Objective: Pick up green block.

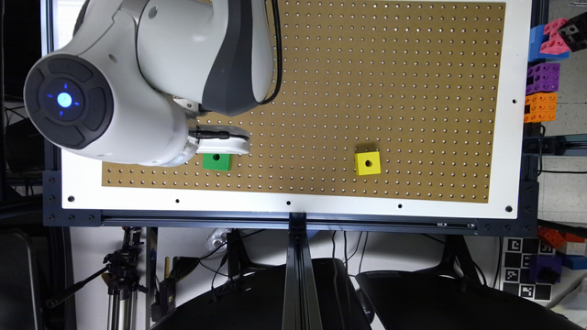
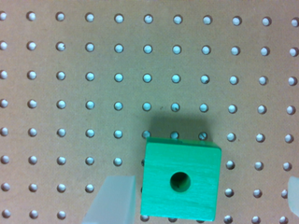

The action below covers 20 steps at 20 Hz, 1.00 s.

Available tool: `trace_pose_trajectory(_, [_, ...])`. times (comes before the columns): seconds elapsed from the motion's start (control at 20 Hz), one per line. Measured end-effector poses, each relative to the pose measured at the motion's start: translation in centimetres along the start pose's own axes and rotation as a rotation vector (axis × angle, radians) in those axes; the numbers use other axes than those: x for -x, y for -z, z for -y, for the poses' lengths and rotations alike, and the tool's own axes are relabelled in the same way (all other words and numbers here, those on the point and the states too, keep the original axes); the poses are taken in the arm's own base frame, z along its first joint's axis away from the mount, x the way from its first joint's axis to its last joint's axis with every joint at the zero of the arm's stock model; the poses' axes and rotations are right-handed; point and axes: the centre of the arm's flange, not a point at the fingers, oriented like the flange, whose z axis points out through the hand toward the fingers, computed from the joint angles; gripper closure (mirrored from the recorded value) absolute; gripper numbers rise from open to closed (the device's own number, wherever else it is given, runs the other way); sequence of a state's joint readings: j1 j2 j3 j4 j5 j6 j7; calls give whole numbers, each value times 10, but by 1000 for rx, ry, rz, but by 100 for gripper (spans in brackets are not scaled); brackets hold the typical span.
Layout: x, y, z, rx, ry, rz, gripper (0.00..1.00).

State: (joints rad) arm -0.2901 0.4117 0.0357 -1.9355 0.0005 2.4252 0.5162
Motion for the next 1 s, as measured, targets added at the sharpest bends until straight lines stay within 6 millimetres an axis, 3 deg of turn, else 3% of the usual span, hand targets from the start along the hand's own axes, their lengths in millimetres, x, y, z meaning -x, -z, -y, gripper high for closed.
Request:
trace_pose_trajectory(0.35, [-1,-1,2,-1,1,0,0])
trace_pose_trajectory(0.7, [-2,-50,3,5,0,19,0])
trace_pose_trajectory(1.0, [-10,-49,5,-1,-3,8,0])
